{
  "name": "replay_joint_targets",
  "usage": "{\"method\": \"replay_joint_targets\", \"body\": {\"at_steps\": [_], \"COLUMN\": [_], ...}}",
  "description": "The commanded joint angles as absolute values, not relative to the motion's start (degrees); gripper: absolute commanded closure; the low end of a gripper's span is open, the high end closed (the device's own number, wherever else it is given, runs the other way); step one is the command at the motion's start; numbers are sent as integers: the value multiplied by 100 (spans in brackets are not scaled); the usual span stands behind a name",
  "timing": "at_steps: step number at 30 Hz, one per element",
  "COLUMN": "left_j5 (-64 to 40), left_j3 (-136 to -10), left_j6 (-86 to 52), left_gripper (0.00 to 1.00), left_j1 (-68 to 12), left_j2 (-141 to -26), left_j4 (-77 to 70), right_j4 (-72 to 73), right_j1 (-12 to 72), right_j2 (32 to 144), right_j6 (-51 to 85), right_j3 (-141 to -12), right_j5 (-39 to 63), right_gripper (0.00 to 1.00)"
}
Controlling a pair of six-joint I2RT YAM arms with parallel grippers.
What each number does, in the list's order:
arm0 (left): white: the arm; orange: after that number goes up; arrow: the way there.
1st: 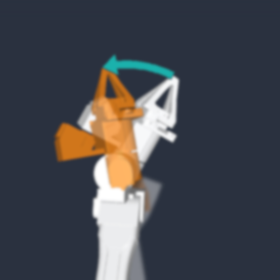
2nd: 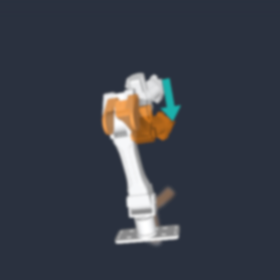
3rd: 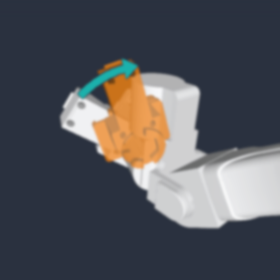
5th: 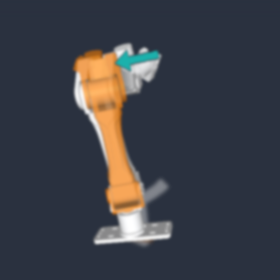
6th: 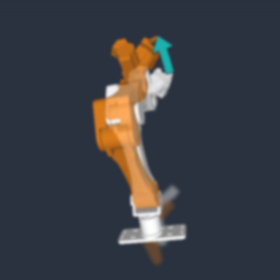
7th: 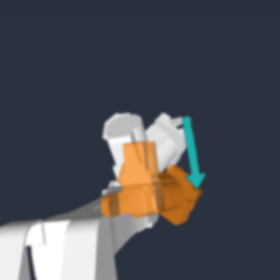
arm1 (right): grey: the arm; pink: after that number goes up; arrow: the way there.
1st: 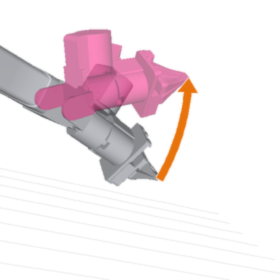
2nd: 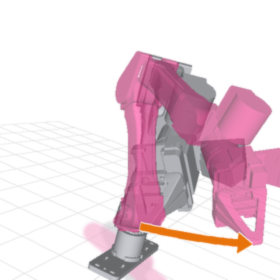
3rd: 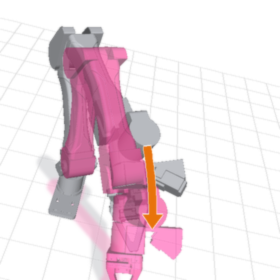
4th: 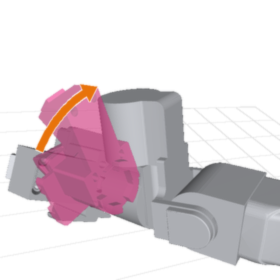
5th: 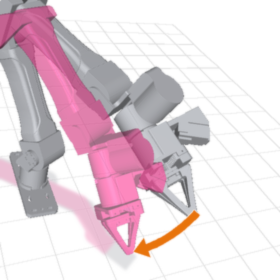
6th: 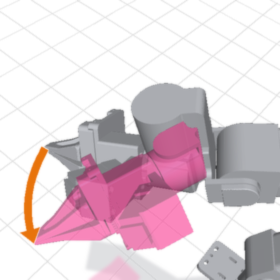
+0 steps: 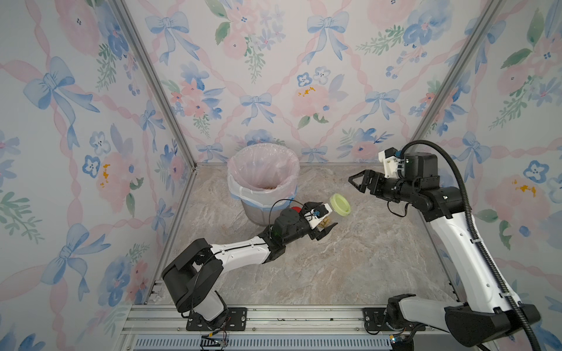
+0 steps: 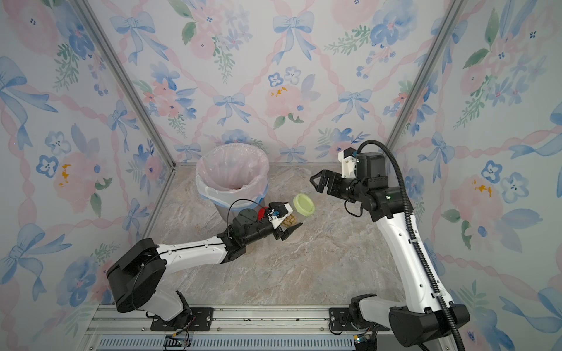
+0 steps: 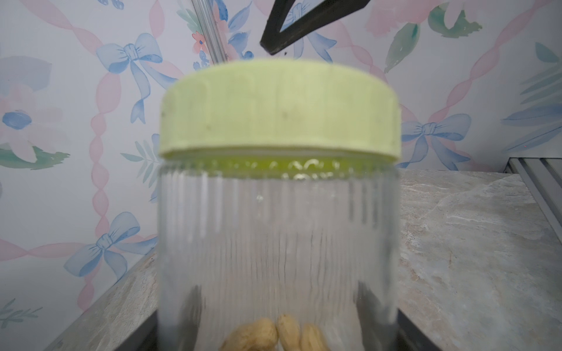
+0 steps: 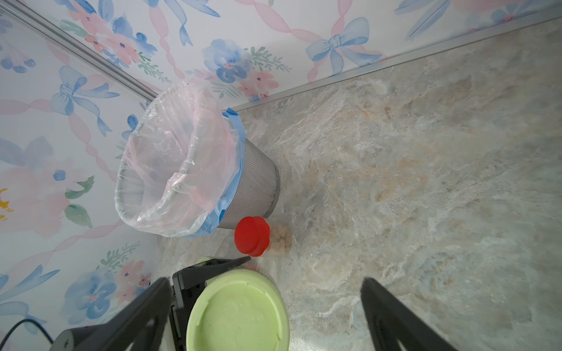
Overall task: Empty moldy peanuts from jars
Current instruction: Pick up the jar from the center of the board, then unscrew the lid from the jar.
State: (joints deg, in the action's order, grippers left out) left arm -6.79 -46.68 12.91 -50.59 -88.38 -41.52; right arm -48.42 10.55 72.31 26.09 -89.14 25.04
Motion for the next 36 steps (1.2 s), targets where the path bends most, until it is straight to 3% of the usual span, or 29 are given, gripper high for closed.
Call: {"method": "replay_joint_targets", "body": {"at_steps": [1, 6, 19, 36], "left_j5": [-390, -229, -264, -220], "left_j3": [-4632, -4553, -4624, -4640], "left_j6": [1479, 1560, 1696, 1759], "left_gripper": [65, 64, 65, 66], "left_j1": [-5088, -5124, -5133, -5149], "left_j2": [-8533, -8516, -8587, -8568], "left_j4": [-4599, -4698, -4717, -4728], "right_j4": [-5710, -6148, -6660, -6609], "right_j1": [892, 1027, 1618, 1926], "right_j2": [7386, 7639, 8180, 8314], "right_j6": [2770, 2754, 2587, 2560], "right_j3": [-8986, -9218, -9712, -9757], "right_j5": [3812, 4016, 3370, 2979], "right_gripper": [3, 6, 5, 4]}}
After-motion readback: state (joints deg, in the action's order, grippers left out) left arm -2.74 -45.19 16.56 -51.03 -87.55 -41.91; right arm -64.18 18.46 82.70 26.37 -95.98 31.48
